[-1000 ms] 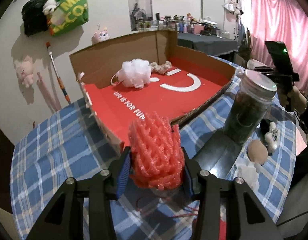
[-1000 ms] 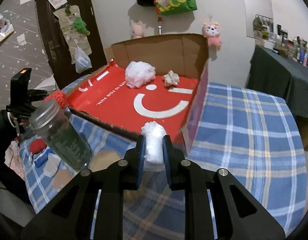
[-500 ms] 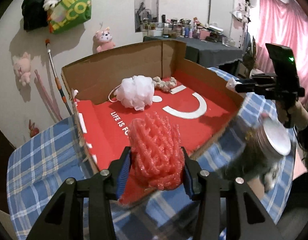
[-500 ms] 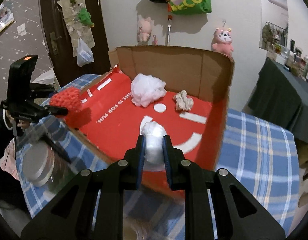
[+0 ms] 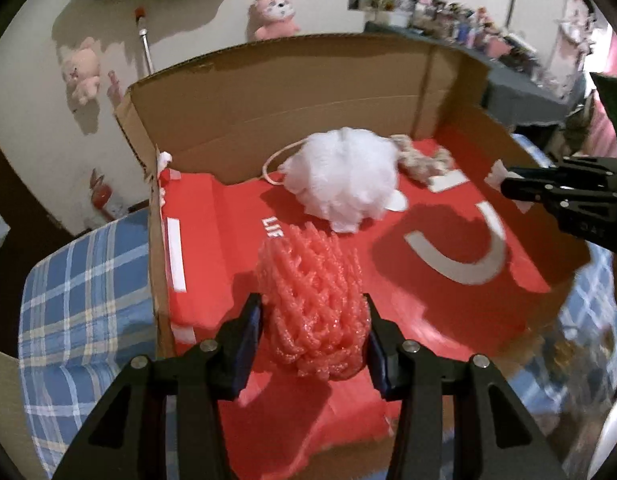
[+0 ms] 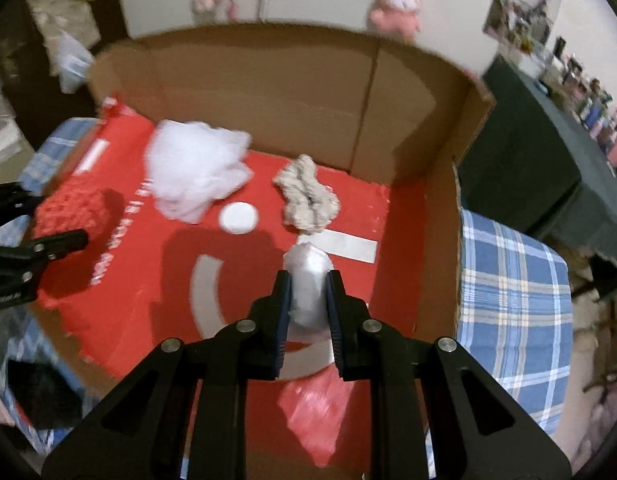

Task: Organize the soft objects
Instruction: 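Carry the red mesh net and white sock into the box with both tools, then open both tools to drop the items in the box and withdraw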

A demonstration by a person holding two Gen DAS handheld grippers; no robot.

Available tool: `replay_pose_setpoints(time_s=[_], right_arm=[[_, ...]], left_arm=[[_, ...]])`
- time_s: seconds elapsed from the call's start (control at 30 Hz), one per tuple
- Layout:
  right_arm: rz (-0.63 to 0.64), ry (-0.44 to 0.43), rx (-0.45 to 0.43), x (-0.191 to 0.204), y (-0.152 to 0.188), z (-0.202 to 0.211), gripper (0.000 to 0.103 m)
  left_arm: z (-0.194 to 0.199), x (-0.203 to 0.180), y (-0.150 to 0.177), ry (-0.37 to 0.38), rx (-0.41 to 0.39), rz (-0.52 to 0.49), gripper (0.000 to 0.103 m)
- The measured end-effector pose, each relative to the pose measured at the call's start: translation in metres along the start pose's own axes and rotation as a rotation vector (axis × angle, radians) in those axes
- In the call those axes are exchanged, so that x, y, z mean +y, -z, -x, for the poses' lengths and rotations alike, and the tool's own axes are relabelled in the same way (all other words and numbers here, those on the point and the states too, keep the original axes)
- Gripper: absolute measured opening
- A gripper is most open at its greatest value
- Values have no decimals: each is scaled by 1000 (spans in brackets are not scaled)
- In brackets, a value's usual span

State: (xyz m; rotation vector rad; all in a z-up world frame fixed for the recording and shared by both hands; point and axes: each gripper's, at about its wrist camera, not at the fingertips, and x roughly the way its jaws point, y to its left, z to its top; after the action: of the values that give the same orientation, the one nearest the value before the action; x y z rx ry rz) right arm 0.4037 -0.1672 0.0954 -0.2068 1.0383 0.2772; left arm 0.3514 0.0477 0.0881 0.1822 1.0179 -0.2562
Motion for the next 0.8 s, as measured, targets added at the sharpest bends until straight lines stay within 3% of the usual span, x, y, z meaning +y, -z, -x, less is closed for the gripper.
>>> replay_pose_setpoints(time_s=[0.17, 0.33, 0.8], right_arm=[[23, 85, 77, 2, -12, -31, 17], [13, 89, 114, -1, -13, -50, 17], [37, 109, 135, 2, -10, -61, 19]], left_arm=[[-26, 1, -14, -65, 59, 3, 51], [-46, 5, -19, -103, 93, 14, 52], [-52, 6, -19, -109, 102, 10, 56]])
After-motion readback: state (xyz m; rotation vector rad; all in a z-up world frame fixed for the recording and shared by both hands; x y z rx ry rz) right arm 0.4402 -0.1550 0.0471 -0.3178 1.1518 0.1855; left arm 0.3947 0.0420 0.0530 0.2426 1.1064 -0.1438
